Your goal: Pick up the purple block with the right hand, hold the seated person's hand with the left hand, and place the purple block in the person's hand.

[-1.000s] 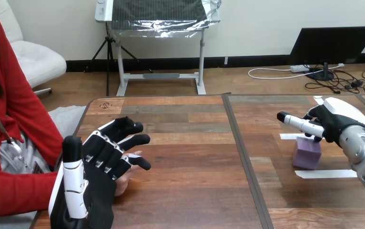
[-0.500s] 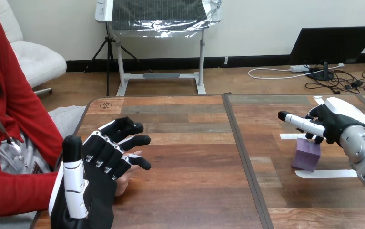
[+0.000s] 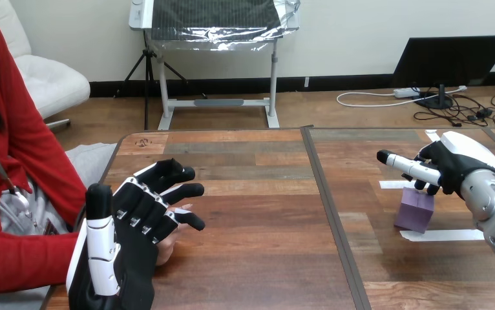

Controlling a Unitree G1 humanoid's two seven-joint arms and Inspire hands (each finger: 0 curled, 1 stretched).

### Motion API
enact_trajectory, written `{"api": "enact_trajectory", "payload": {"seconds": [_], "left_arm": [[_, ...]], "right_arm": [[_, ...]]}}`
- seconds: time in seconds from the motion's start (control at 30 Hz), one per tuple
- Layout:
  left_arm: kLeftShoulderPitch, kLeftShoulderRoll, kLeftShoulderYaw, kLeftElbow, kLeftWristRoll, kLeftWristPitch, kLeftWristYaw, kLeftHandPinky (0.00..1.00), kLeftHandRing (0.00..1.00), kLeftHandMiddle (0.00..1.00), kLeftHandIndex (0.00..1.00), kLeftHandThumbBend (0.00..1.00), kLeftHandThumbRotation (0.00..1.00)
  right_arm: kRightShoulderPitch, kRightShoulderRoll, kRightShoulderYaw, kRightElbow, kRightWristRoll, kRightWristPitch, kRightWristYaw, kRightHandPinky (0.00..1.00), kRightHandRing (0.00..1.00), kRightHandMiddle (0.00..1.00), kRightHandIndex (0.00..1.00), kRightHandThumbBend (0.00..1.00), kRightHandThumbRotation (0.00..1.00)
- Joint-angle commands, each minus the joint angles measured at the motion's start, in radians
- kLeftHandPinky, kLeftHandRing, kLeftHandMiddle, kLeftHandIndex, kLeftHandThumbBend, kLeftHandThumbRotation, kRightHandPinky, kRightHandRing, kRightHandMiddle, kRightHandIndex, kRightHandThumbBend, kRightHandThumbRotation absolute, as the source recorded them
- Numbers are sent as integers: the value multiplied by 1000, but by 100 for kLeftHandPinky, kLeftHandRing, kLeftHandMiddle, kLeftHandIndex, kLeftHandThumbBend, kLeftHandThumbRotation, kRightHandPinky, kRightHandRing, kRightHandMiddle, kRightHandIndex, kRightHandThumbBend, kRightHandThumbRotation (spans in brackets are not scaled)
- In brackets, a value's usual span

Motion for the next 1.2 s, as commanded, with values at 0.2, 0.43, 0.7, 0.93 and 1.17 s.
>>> {"api": "enact_trajectory", "payload": {"seconds": [0.2, 0.43, 0.7, 0.93, 1.17], "left_arm": [[-48, -44, 10, -50, 5, -2, -3, 44, 66, 69, 65, 66, 94], [-45, -43, 9, -51, 3, -3, -5, 44, 67, 69, 65, 66, 95], [-44, -46, 9, -45, 5, -8, -6, 44, 67, 69, 66, 66, 95], [-43, -50, 8, -43, 8, -11, -4, 45, 66, 69, 66, 66, 95], [-40, -51, 6, -45, 11, -10, 0, 45, 66, 69, 65, 66, 95]], "right_arm": [[-71, 4, -43, -22, 48, -37, -27, 54, 54, 56, 63, 74, 100], [-69, 6, -79, -26, 91, -54, -36, 53, 54, 57, 60, 78, 100], [-67, 7, -98, -28, 115, -72, -58, 50, 52, 57, 58, 79, 100], [-68, 8, -108, -27, 126, -69, -70, 49, 52, 57, 57, 81, 100], [-66, 8, -115, -31, 134, -78, -92, 47, 51, 55, 55, 79, 100]]}}
